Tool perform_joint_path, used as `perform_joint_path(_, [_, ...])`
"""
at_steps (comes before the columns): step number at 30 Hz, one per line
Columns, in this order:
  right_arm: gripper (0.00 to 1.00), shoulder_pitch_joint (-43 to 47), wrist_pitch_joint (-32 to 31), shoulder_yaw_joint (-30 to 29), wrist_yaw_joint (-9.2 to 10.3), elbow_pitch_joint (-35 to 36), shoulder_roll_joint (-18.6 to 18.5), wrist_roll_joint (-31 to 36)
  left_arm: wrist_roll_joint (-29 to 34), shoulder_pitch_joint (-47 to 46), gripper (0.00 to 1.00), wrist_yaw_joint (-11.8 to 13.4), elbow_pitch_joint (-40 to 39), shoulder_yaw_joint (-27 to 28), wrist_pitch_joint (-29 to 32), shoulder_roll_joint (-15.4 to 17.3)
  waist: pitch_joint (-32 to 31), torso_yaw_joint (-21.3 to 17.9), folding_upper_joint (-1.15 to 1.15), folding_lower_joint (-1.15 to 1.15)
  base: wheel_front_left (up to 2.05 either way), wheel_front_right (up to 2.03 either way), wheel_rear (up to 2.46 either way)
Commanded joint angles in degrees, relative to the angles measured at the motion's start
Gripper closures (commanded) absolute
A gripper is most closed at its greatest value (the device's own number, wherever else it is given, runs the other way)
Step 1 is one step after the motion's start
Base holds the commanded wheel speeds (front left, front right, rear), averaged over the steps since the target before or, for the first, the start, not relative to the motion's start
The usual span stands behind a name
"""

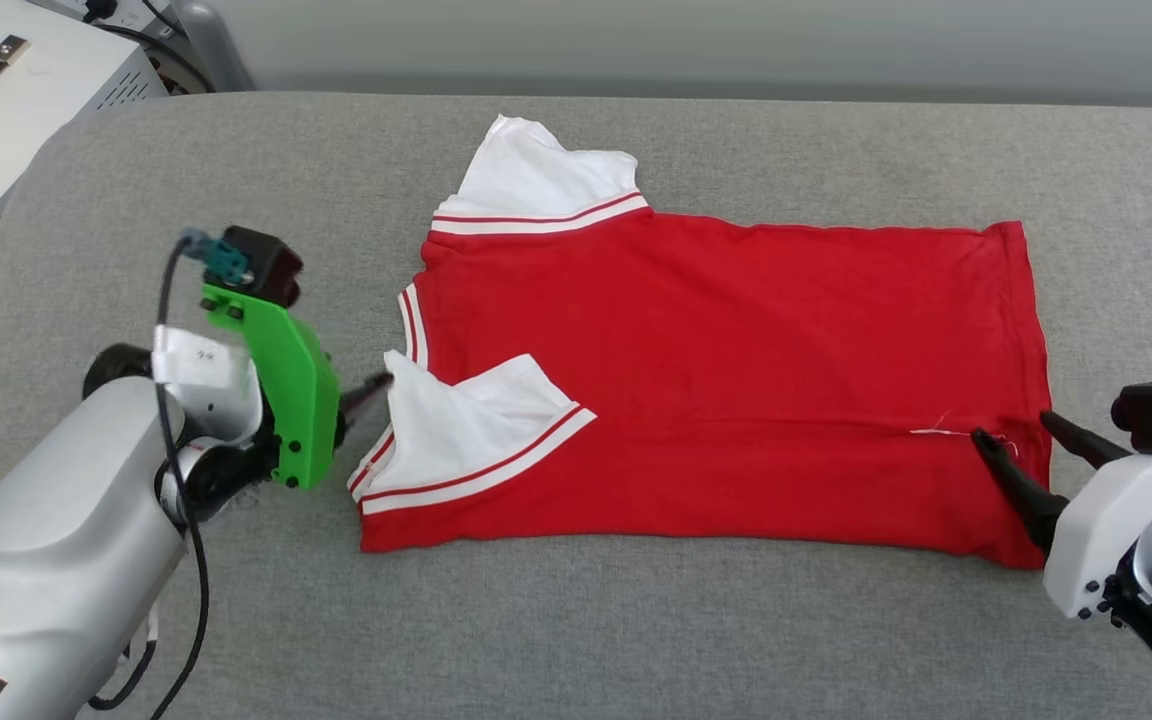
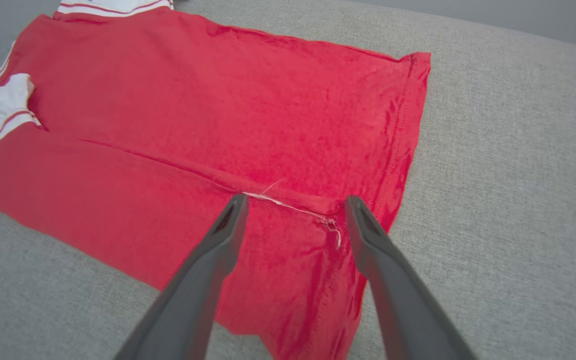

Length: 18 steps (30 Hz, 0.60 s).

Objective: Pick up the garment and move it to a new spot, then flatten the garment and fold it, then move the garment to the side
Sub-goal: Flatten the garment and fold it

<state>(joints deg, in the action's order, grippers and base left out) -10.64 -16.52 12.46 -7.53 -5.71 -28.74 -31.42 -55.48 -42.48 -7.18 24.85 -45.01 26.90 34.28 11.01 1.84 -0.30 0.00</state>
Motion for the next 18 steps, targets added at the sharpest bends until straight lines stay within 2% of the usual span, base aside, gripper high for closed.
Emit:
perform_joint_path(1, [0.00,0.5,-0.6,0.2,0.04,0.3,0.3,0.3,-1.4,-1.3,0.00,-0.2,-0.8,-0.9,3.2,0.6,0.1,-0.1,0.30,0.00,0.00,0.00,0.00])
perform_joint_path(4, [0.00,0.0,-1.4,0.7,0.04,0.3,0.2,0.1,-3.1,-1.9,0.00,-0.3,-2.0,-3.4,10.2,1.3,0.3,-0.3,0.30,0.00,0.00,0.00,0.00])
perform_joint_path(10, [0.00,-1.1,-2.1,2.0,0.04,0.1,0.2,-0.2,-3.9,-1.3,0.00,-0.3,-1.6,-7.7,18.0,1.7,1.1,-1.4,0.30,0.00,0.00,0.00,0.00])
perform_joint_path(18, [0.00,-3.1,-1.7,4.6,0.04,-0.8,0.7,-0.6,-2.0,1.4,0.00,-0.1,3.7,-10.4,16.9,1.0,2.7,-3.3,0.30,0.00,0.00,0.00,0.00])
